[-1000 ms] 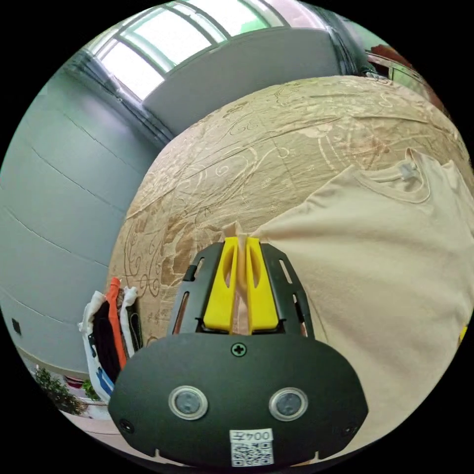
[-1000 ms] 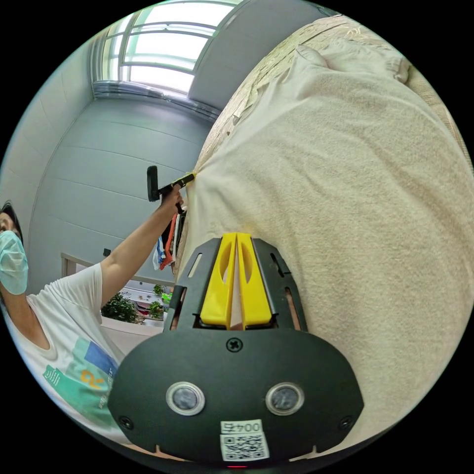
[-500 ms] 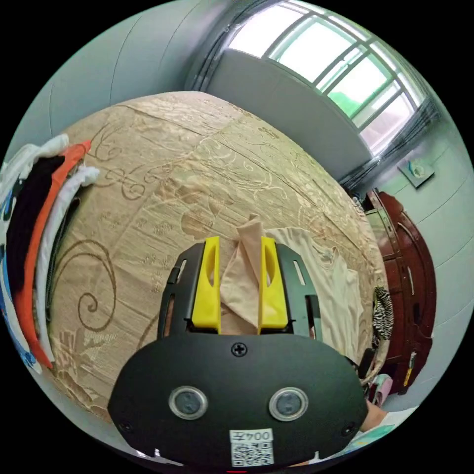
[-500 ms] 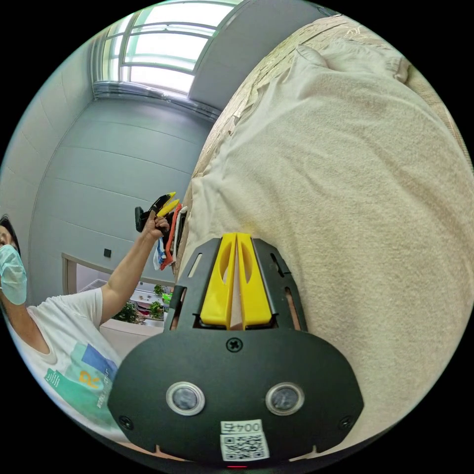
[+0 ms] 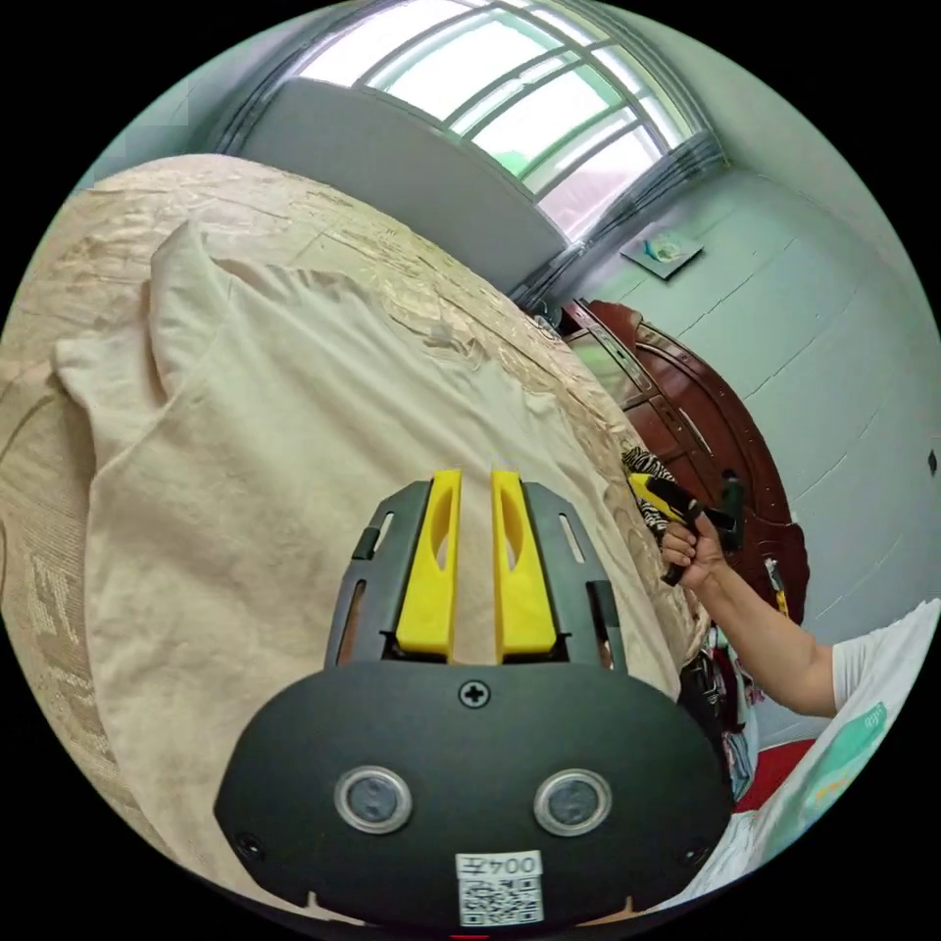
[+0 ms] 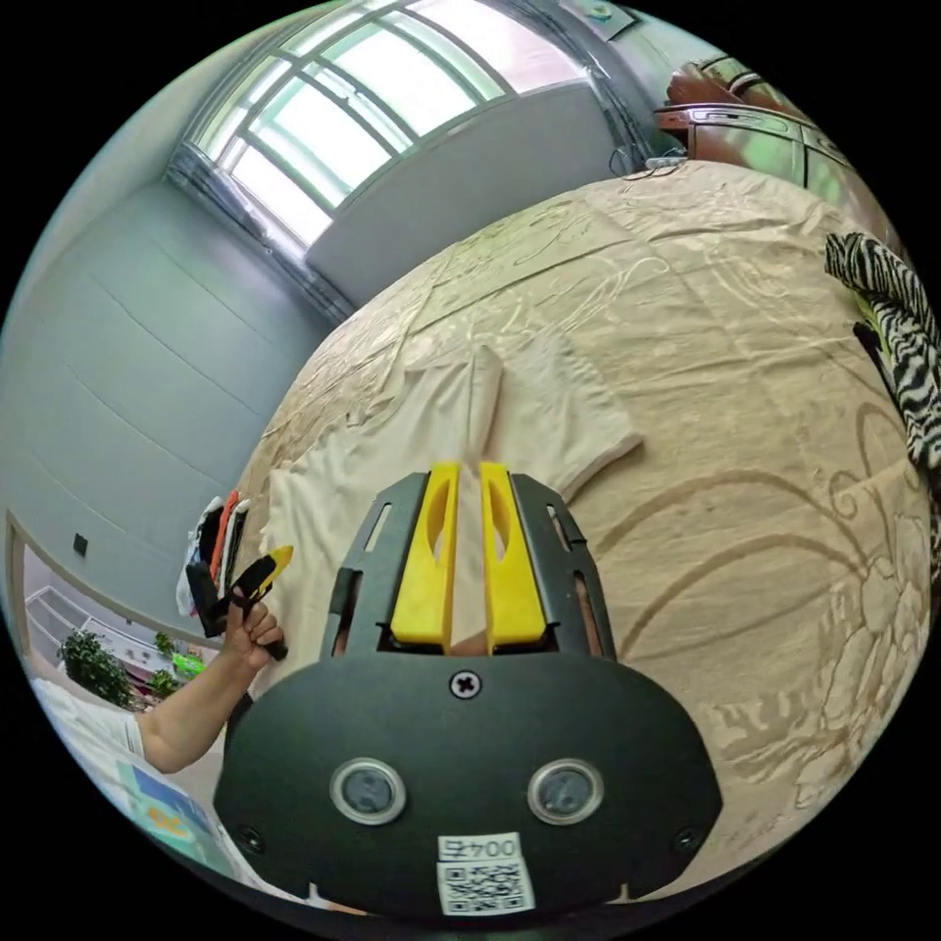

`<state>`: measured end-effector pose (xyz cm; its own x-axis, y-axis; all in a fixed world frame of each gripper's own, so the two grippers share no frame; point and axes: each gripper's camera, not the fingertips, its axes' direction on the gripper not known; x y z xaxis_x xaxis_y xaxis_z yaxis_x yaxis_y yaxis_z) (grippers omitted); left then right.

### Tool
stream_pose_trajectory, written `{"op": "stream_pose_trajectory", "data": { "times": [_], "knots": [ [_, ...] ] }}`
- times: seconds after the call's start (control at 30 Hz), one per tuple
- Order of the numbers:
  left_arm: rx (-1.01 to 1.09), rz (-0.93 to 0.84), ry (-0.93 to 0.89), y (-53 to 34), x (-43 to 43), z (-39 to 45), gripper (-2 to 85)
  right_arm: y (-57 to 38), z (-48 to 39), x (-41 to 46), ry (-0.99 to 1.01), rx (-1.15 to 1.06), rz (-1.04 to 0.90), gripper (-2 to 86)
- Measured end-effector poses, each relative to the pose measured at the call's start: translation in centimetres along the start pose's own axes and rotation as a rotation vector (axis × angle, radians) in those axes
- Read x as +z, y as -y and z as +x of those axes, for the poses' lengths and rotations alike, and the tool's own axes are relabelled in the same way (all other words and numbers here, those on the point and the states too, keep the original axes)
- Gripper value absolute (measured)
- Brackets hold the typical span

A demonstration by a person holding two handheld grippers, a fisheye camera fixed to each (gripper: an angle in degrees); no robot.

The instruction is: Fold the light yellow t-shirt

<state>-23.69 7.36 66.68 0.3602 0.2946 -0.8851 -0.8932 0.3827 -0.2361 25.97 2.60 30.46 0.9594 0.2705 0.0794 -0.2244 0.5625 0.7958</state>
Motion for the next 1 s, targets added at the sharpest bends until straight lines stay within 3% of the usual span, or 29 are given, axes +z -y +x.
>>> {"op": "stream_pose_trajectory", "data": {
  "times": [0.13, 0.4, 0.53, 0.63, 0.77, 0.9, 1.0],
  "knots": [
    [-0.127, 0.028, -0.140, -2.6, 0.6, -5.4, 6.2, 8.2, 2.6, 3.0, -0.151, -0.045, -0.081, 8.0],
    [-0.179, 0.030, -0.170, -6.3, 1.8, -8.2, 5.9, 16.2, 1.5, 12.0, -0.357, -0.109, -0.218, 9.1],
    [-0.182, 0.028, -0.170, -7.9, 2.2, -8.5, 5.4, 15.9, -2.4, 13.6, -0.618, -0.319, -0.255, 3.4],
    [-0.187, 0.033, -0.179, -8.9, 2.4, -8.7, 5.4, 16.7, -2.5, 11.8, -0.804, -0.356, -0.208, 3.1],
    [-0.192, 0.034, -0.182, -10.2, 2.6, -8.8, 5.3, 18.9, 4.5, 9.5, -0.645, -0.106, -0.312, 6.5],
    [-0.200, 0.030, -0.179, -11.1, 2.9, -8.9, 4.6, 18.3, 9.0, 2.6, -0.451, 0.061, -0.147, 8.4],
    [-0.204, 0.029, -0.180, -11.8, 3.0, -9.0, 4.1, 14.5, 11.4, -0.8, -0.299, 0.139, -0.169, 9.4]
  ]
}}
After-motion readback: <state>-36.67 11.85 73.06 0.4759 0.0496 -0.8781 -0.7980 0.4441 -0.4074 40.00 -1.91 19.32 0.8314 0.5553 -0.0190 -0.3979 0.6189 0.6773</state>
